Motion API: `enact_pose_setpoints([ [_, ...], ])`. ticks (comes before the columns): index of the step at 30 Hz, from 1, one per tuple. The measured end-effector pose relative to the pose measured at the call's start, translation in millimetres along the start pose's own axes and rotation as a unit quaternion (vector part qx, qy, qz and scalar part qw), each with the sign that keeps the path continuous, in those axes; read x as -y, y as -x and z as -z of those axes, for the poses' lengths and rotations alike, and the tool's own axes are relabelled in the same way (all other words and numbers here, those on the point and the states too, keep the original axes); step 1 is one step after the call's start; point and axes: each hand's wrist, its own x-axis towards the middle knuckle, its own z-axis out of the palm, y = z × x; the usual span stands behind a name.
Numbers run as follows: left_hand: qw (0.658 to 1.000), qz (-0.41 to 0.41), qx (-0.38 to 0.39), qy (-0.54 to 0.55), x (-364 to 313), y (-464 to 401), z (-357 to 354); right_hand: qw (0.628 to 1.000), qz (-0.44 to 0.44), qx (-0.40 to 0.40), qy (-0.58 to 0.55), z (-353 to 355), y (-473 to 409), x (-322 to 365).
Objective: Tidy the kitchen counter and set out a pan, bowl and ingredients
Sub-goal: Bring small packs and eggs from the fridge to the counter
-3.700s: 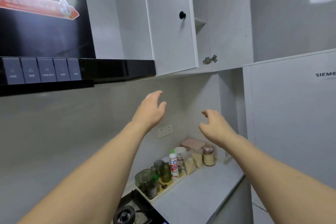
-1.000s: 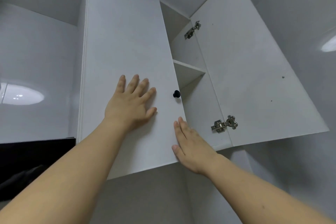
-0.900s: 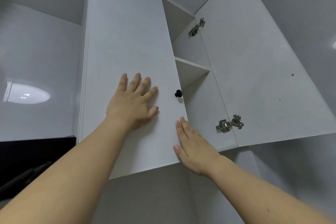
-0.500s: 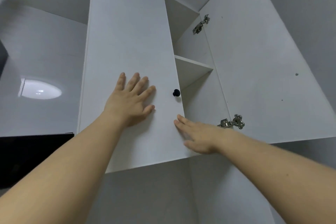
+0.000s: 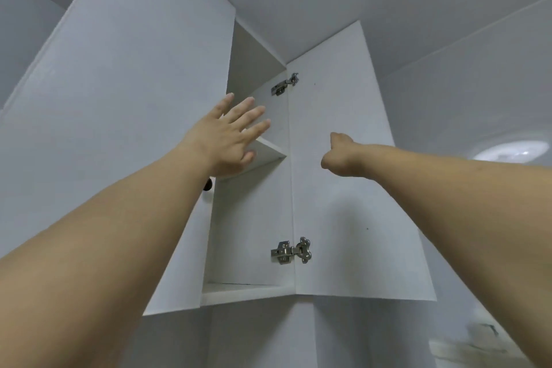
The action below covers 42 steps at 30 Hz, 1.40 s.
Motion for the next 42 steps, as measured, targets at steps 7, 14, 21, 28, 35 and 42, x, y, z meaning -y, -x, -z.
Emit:
enact_pose_setpoints([
  [7, 0.994, -0.013, -0.039, 0.097, -68.8, -59.0, -18.7, 0.994, -0.100, -0.046, 0.025, 10.9, -24.3, -54.3],
  [14, 0.980, -0.036, -0.041, 0.192, -136.5, -106.4, -48.7, 0.981, -0.186, 0.005, 0.060, 19.1, -32.3, -97.5],
  [21, 0.967, -0.051, -0.072, 0.240, -170.8, -162.6, -52.0, 0.955, -0.282, 0.076, -0.045, -3.3, -38.3, -135.3],
  [28, 0.955, -0.108, -0.103, 0.255, -200.1, -202.0, -32.6, 0.944, -0.281, 0.134, -0.107, -2.8, -40.0, -144.5],
  [35, 0.967, -0.138, -0.066, 0.205, -200.8, -221.4, -5.1, 0.951, -0.263, 0.150, -0.068, 5.9, -34.3, -138.3],
  [42, 0.958, -0.147, -0.115, 0.216, -177.6, -205.8, 13.1, 0.954, -0.233, 0.159, -0.104, 22.8, -28.4, -130.6],
])
